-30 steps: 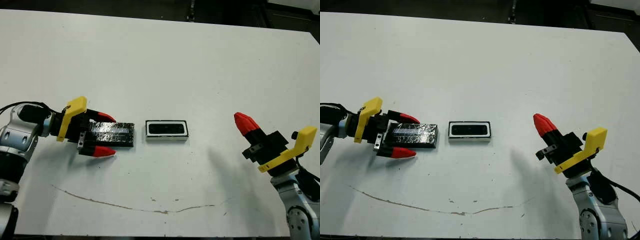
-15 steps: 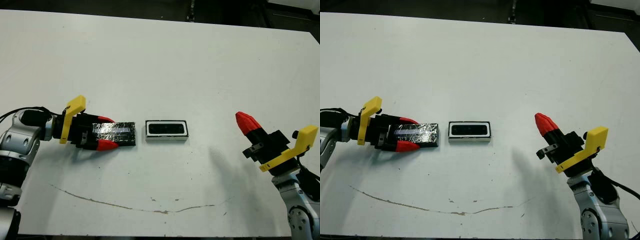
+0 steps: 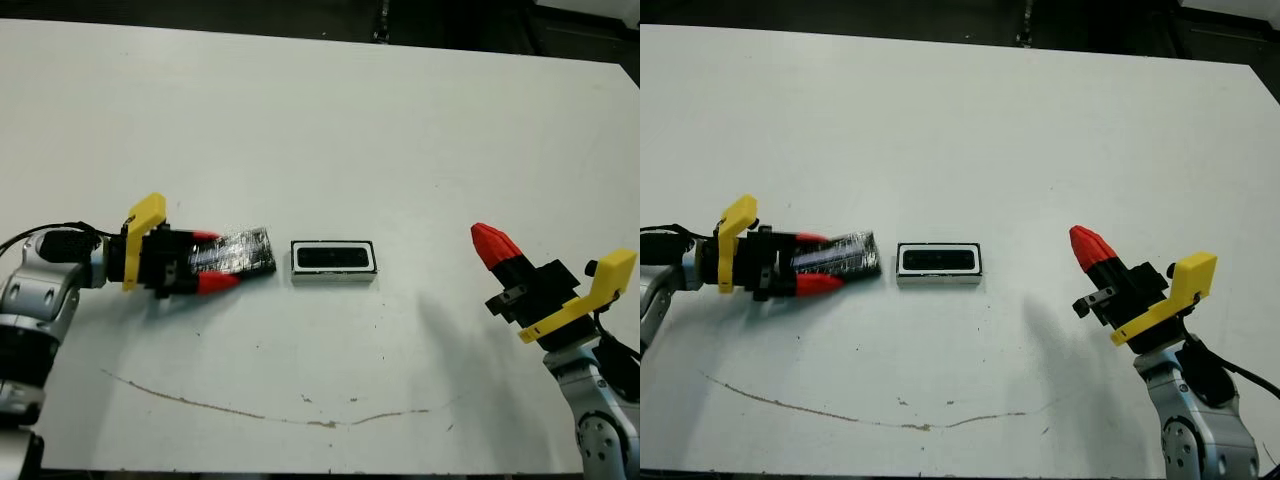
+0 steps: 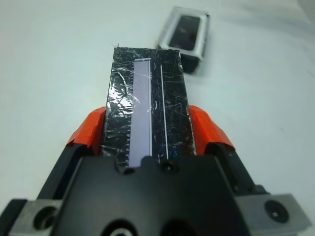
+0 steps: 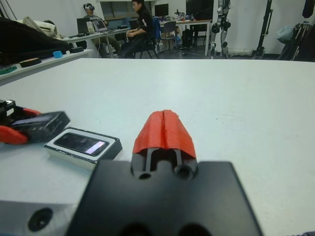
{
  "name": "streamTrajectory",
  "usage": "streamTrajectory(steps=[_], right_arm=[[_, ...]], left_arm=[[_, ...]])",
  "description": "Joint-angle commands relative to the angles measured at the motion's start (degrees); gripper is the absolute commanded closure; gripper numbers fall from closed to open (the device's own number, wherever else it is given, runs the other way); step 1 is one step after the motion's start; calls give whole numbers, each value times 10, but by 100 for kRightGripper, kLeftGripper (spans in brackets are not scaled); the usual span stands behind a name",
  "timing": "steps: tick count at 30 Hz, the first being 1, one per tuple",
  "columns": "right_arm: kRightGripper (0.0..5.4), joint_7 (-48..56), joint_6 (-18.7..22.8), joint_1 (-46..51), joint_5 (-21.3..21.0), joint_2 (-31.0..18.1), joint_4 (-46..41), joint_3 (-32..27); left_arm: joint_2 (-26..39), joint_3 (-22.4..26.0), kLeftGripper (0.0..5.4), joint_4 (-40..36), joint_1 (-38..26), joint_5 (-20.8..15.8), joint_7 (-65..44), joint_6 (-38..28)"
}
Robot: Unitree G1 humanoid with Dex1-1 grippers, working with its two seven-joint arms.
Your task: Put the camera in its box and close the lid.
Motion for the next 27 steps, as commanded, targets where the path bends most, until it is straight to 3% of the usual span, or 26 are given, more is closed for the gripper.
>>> streamTrajectory(steps=[1,9,27], right_arm=[[540,1,7,8,1,-10,4,1],[540,4,5,8,-1,-11,5,5],[540,6,9,10,1,-14,3,5]], left_arm=[[-18,17,226,-29,21,-18,28,-1],[-50,10,226,-53,14,-44,50,32],[-99,-76,226,111,-86,32,6,-43]])
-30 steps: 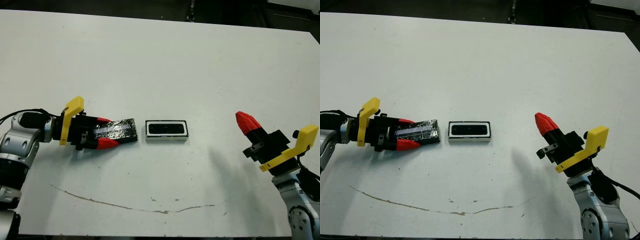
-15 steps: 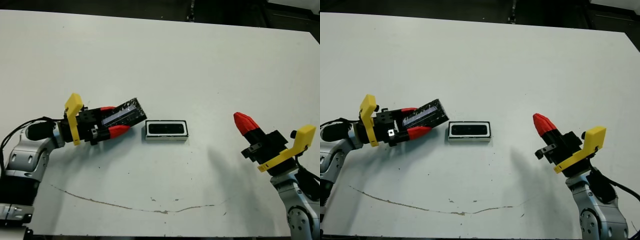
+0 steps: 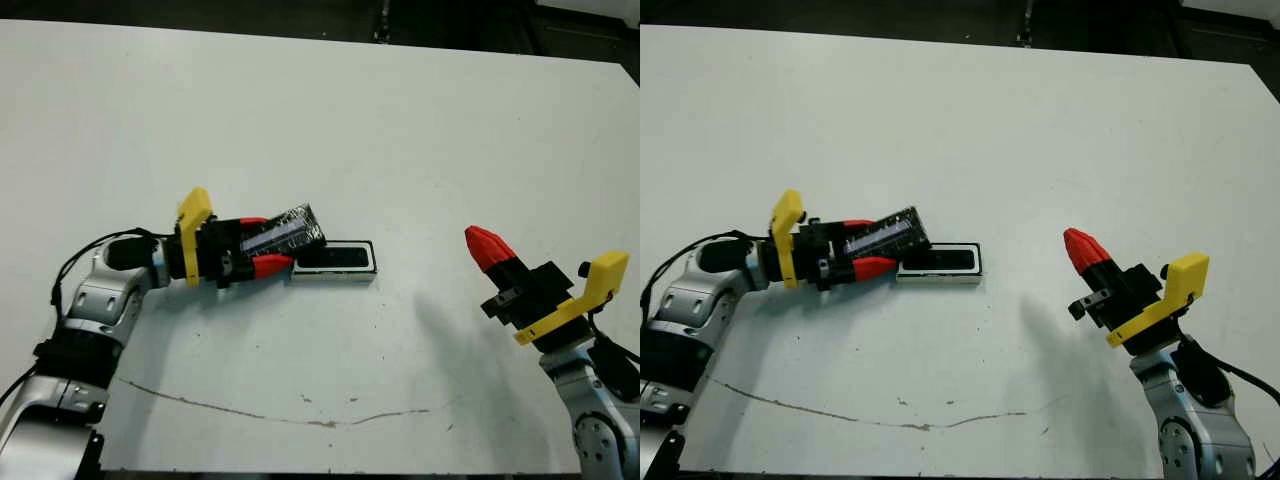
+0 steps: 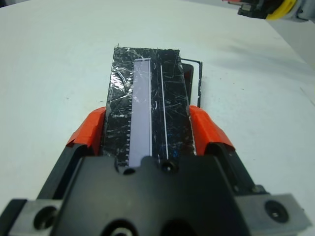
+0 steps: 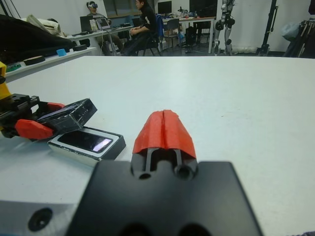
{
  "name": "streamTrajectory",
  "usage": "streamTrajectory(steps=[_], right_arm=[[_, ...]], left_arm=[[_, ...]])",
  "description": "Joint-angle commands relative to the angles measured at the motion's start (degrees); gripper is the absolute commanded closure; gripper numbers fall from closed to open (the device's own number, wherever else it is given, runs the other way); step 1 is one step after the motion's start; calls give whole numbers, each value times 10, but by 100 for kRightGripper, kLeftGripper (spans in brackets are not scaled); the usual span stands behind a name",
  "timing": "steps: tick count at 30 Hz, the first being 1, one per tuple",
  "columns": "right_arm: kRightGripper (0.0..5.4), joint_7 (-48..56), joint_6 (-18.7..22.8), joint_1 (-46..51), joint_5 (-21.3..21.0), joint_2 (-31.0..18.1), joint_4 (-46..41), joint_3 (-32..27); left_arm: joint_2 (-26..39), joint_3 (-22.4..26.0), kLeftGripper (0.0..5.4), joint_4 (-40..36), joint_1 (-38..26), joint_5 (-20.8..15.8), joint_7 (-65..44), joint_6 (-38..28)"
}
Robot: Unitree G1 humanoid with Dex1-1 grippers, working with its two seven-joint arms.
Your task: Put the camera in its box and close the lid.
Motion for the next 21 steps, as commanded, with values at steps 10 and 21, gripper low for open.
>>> streamTrajectory(steps=[10,21], right_arm=[[540,3,4,7,3,-8,4,-1],[540,1,4,4,-5,-9,5,5]], left_arm=[[-11,-50,226,108,-58,43,-57,-2],[-10,-57,226,124,-84,35,-117,41]])
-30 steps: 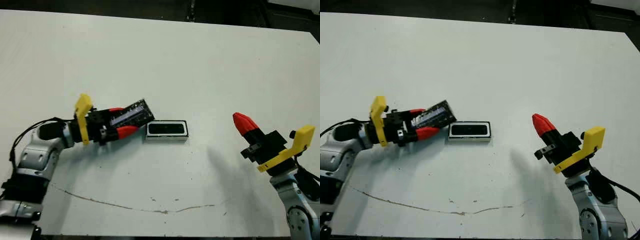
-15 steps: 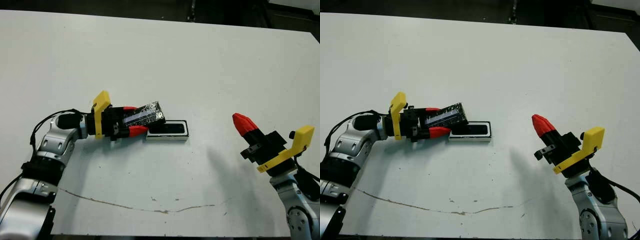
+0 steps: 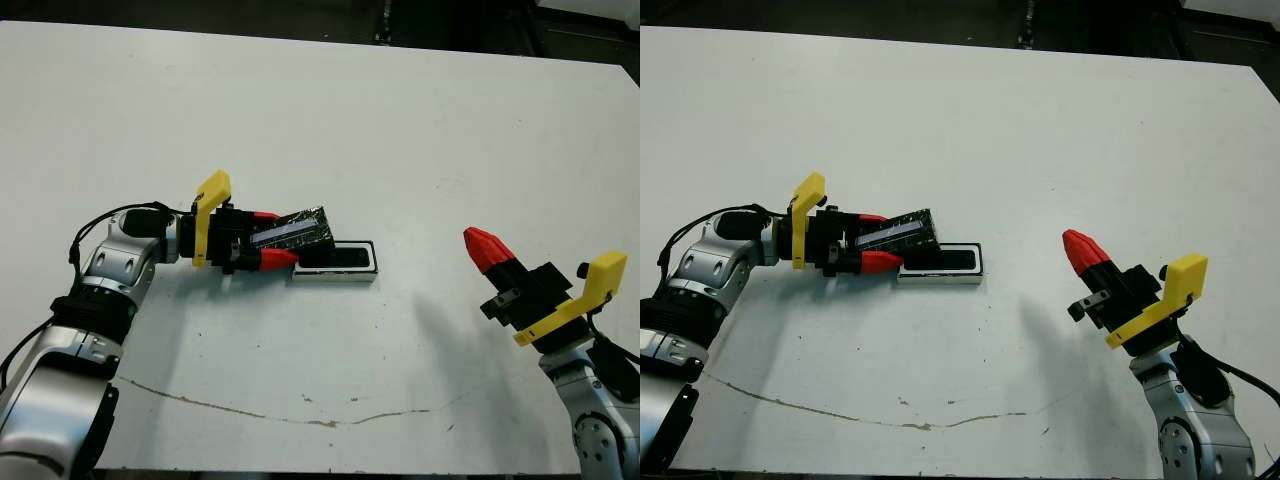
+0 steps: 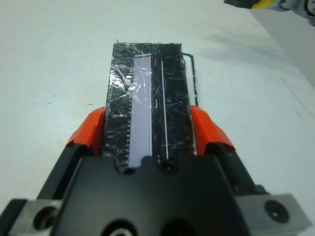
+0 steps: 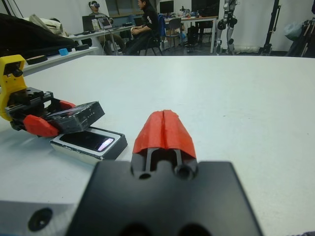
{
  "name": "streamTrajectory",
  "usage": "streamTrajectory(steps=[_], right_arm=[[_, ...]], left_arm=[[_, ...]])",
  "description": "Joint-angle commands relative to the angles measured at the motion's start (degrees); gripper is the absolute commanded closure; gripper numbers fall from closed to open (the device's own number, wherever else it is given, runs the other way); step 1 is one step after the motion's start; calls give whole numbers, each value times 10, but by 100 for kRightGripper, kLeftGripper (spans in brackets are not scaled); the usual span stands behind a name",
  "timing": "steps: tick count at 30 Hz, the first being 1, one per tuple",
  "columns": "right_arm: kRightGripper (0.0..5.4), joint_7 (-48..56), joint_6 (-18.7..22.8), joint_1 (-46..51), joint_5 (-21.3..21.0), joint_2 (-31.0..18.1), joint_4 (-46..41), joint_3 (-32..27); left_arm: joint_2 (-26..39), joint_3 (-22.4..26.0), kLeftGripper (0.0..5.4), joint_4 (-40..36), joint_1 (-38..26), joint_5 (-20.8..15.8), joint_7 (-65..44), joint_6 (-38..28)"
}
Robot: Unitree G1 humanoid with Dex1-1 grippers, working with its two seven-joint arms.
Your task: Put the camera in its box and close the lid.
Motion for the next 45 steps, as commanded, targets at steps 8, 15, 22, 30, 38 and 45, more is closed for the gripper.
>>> streamTrajectory(steps=[8,15,22,30,38,45], right_arm=[[540,-5,4,4,-3,-10,1,3],[540,-3,-3,3,-9,-11,4,3],[540,0,-4,3,-8,-11,6,1],[540,-7,-1,7,-13,-12,0,1],[540,1,-8,5,-5,-8,8,-2],[540,-12,6,7,-3,-10,-1,-1]], left_arm=[[-21,-19,226,36,-6,11,-47,43],[-31,-21,226,30,-4,12,-61,51],[-40,-41,226,24,0,23,-57,80],[-59,-52,226,19,3,22,-54,89],[-72,-57,226,3,14,24,-38,57],[-78,-63,226,-25,18,20,-19,71]])
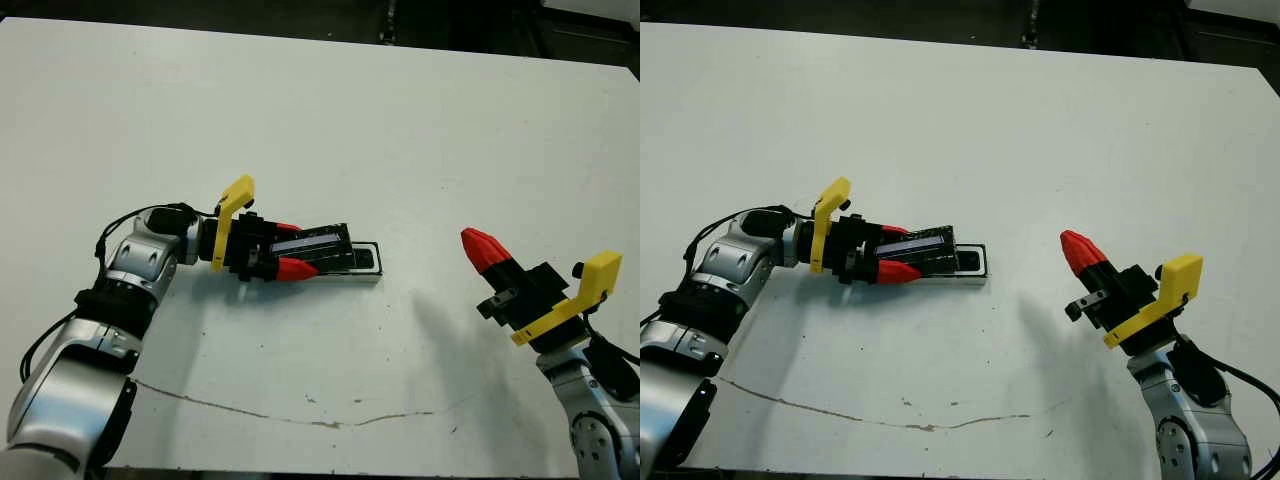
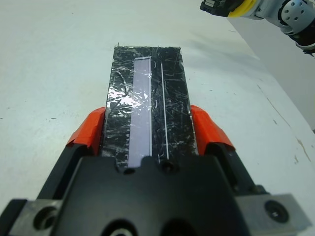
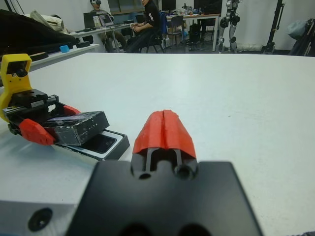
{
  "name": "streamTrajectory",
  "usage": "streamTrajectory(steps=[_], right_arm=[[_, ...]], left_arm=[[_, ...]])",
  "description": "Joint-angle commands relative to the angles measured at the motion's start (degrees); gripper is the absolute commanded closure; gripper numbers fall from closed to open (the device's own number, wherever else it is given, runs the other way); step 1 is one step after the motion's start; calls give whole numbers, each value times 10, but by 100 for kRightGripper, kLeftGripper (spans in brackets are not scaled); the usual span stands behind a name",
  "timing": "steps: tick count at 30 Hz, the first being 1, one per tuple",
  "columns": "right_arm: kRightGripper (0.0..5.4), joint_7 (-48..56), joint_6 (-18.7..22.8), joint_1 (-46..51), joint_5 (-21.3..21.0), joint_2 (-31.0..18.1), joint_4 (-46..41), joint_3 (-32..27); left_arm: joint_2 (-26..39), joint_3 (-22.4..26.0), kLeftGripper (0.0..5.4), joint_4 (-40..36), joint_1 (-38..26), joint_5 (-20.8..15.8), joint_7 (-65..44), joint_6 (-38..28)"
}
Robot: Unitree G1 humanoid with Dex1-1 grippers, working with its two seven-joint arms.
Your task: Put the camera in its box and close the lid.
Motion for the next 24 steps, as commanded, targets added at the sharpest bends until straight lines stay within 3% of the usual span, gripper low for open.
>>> streamTrajectory(steps=[1,10,24], right_arm=[[540,-5,7,9,0,-11,-4,-5],[540,-5,20,9,16,-14,-6,-11],[540,-12,37,9,38,-20,-12,-20]], left_arm=[[-38,-40,226,-15,31,15,-4,20],[-45,-47,226,-9,31,21,3,10],[-83,-64,226,76,-6,38,-5,-15]])
